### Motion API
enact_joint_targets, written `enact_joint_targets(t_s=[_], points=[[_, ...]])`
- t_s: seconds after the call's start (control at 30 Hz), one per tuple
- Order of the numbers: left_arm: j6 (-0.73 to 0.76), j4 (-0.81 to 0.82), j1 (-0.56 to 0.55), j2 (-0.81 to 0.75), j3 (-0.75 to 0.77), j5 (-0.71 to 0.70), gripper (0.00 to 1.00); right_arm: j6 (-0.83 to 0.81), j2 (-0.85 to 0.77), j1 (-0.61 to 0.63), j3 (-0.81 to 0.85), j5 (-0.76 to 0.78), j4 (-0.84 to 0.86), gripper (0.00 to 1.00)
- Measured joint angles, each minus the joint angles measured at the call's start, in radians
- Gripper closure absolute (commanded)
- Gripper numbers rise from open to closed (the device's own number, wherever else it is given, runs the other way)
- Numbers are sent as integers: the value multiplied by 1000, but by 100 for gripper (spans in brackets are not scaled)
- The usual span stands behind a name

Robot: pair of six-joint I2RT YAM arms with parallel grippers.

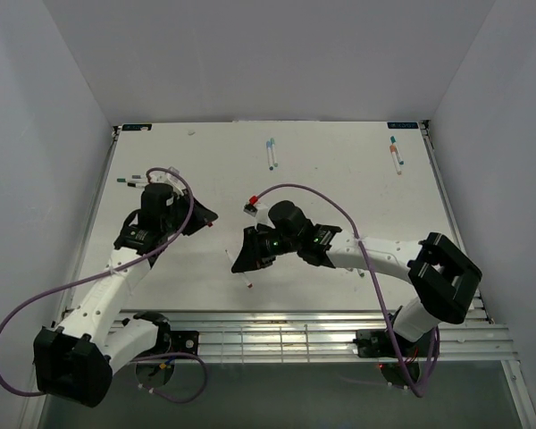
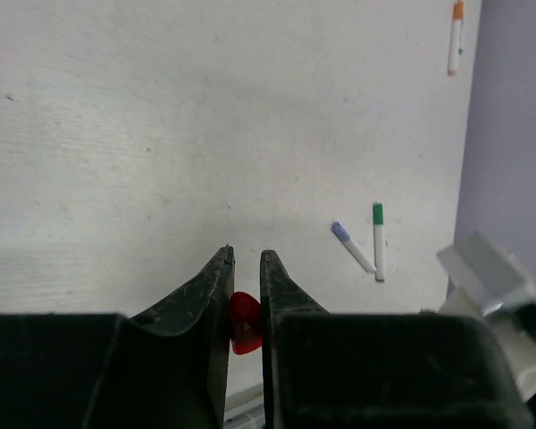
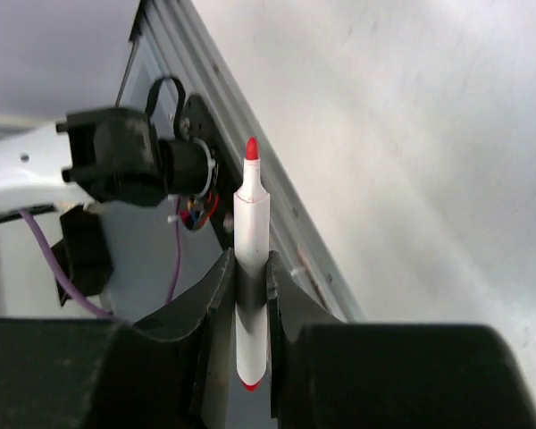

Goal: Open the pen caps

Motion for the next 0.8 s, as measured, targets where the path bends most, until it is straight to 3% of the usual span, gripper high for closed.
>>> enact_joint_targets(t_s=[0.1,0.3,0.47,0.6,0.8], points=[[13,-9,11,75,57,-76,100,6,-8,18,-24,-23,-76,92],[46,2,10,253,168,-111,100,-72,-8,36,-13,101,-275,92],[99,4,10,447,275,-75,100,-134,38,-129,41,175,-330,92],[141,-35,10,596,317,-57,100,-175,174,-265,187,194,-331,92],[184,-94,4,739,371,-69,100,-218,387,-326,416,240,-348,92]])
